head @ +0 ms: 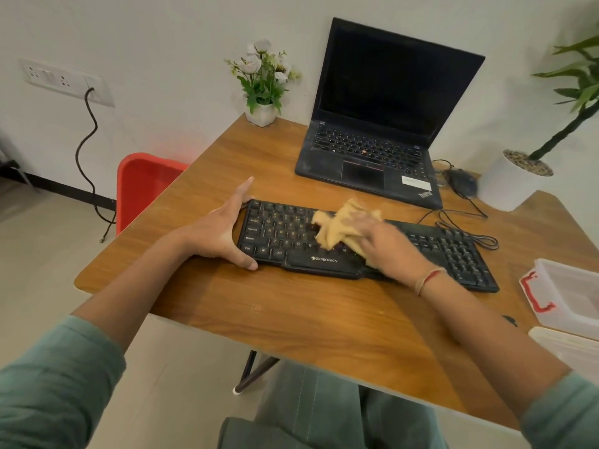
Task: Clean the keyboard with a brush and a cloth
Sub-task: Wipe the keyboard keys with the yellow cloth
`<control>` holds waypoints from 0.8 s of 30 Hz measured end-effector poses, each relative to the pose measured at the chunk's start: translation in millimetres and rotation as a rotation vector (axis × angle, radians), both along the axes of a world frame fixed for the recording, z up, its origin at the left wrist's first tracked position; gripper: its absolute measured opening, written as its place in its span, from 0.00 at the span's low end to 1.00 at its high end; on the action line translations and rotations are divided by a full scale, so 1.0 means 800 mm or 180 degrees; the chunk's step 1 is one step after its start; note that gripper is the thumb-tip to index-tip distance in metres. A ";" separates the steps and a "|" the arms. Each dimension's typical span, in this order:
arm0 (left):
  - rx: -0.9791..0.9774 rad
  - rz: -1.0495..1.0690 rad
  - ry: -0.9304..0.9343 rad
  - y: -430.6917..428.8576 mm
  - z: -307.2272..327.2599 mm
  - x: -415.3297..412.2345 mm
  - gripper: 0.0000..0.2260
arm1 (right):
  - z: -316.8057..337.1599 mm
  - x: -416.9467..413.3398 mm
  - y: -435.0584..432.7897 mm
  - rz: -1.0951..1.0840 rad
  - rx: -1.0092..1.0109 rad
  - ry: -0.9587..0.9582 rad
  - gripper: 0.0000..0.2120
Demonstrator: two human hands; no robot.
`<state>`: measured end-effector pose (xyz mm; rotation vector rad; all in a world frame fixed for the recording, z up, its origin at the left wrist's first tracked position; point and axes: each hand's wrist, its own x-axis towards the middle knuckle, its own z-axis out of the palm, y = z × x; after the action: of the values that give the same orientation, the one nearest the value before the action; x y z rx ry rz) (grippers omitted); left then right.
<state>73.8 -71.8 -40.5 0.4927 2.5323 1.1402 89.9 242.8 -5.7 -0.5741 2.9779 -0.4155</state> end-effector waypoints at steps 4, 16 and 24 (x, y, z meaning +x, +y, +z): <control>-0.0039 0.0018 0.0004 -0.001 -0.002 0.000 0.69 | -0.008 0.016 -0.008 -0.0144 -0.0219 -0.0084 0.20; 0.0004 0.0023 0.0009 0.000 -0.001 0.001 0.70 | -0.013 0.058 0.016 0.0034 -0.0201 -0.0023 0.21; -0.0040 0.0014 0.0049 0.001 -0.002 0.001 0.68 | -0.009 0.028 0.080 -0.1167 -0.0152 0.0080 0.21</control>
<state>74.8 -71.2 -42.2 0.4950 2.5534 1.1253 112.0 306.9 -12.8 -0.0303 3.1036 -0.5077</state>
